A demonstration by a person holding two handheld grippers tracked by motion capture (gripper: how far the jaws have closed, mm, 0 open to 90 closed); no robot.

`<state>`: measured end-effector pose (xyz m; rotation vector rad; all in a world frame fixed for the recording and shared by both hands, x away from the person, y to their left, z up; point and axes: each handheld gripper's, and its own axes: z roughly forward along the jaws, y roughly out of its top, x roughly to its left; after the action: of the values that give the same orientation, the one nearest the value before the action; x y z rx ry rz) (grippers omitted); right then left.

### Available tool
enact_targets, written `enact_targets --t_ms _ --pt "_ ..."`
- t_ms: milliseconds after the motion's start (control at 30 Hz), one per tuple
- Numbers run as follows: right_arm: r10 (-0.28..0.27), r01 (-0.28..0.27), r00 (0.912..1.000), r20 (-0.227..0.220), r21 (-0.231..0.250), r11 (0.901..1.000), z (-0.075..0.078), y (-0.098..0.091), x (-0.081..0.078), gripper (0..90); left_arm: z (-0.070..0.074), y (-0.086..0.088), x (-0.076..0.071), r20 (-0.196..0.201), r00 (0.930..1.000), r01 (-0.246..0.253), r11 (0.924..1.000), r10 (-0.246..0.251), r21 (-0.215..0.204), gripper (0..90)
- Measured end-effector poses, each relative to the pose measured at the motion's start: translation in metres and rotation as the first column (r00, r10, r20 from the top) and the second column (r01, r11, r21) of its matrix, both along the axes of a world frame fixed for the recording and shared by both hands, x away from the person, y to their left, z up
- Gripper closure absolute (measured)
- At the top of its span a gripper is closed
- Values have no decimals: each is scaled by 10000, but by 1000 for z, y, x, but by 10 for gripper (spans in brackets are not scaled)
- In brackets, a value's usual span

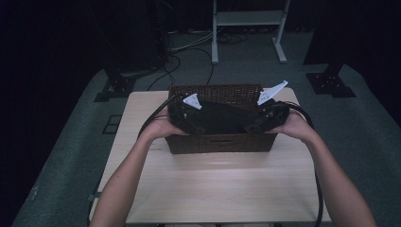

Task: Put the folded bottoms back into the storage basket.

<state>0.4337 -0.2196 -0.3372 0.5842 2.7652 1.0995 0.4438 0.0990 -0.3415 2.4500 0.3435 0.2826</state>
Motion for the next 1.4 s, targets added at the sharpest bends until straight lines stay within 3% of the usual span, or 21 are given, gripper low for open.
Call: enact_targets --t_ms 167,667,767,1400 --pt "24 -24 10000 -5 55 10000 -1 -4 -8 398 1 1 -7 -41 10000 -6 9999 5 -156 236" --pt "137 -139 9998 122 117 9998 -3 -5 -32 372 0 8 -29 233 9997 52 9998 -48 -178 204" --pt "195 -196 9997 134 62 9998 -5 -5 -34 369 0 7 -34 315 9994 107 9999 -107 2 189" --pt "267 -269 9995 153 86 9996 -14 -6 -61 342 -4 10 -62 539 9979 367 9991 -355 -207 176"
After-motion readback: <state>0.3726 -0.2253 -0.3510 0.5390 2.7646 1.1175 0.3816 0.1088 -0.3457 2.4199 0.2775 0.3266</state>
